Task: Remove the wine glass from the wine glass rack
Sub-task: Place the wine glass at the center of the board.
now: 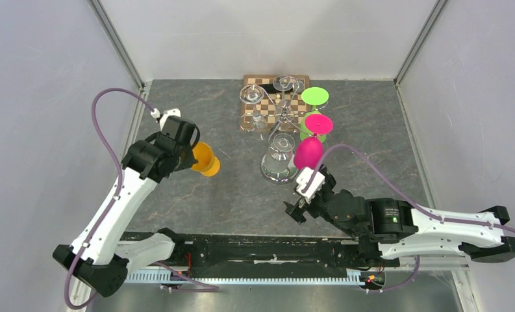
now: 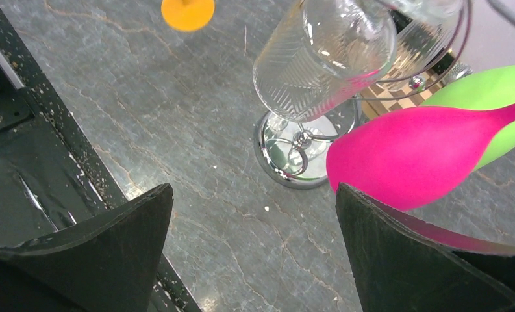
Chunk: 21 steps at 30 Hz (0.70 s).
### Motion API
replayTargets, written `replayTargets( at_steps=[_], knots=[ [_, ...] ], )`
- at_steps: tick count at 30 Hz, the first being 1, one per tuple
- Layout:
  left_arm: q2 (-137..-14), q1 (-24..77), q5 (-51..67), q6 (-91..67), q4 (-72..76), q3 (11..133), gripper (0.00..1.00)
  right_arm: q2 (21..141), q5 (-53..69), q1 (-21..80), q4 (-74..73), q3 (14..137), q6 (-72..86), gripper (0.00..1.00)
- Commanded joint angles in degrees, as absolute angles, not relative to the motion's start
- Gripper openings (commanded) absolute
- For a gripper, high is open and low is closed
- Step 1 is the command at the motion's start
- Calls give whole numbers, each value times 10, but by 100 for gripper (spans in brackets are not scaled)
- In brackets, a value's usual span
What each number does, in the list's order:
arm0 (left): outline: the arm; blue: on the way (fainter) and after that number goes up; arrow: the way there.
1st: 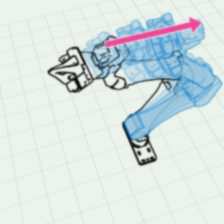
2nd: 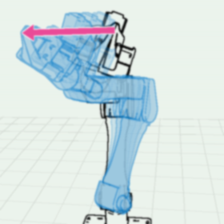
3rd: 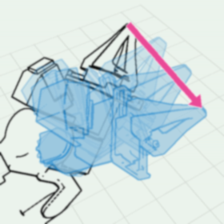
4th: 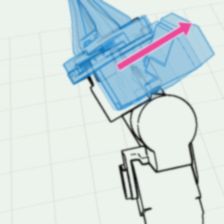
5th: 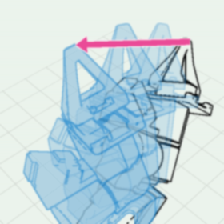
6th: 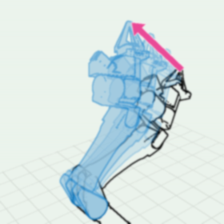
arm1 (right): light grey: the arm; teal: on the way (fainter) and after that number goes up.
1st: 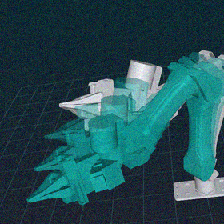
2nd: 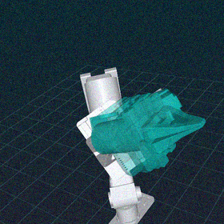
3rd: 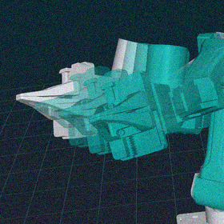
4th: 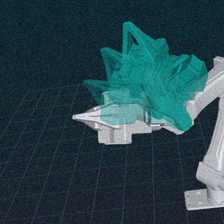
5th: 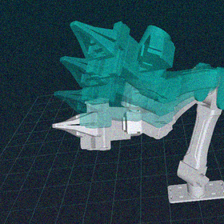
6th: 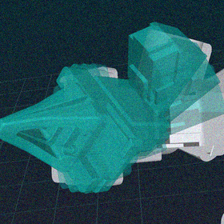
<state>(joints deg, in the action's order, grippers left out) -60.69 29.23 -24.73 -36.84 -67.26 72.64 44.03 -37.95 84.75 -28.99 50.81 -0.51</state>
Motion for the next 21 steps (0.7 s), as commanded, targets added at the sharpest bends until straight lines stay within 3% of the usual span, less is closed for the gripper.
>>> replayTargets(
  at_steps=[1,9,21],
  knots=[
    [-630,232,-216,-285,-632,761,2,463,-343,813,-295,539,12,98],
    [-686,97,-154,-237,-589,770,2,499,-216,664,-283,529,36,98],
    [-794,-52,-93,-205,-555,807,2,446,-228,641,-319,494,90,98]
  ],
)
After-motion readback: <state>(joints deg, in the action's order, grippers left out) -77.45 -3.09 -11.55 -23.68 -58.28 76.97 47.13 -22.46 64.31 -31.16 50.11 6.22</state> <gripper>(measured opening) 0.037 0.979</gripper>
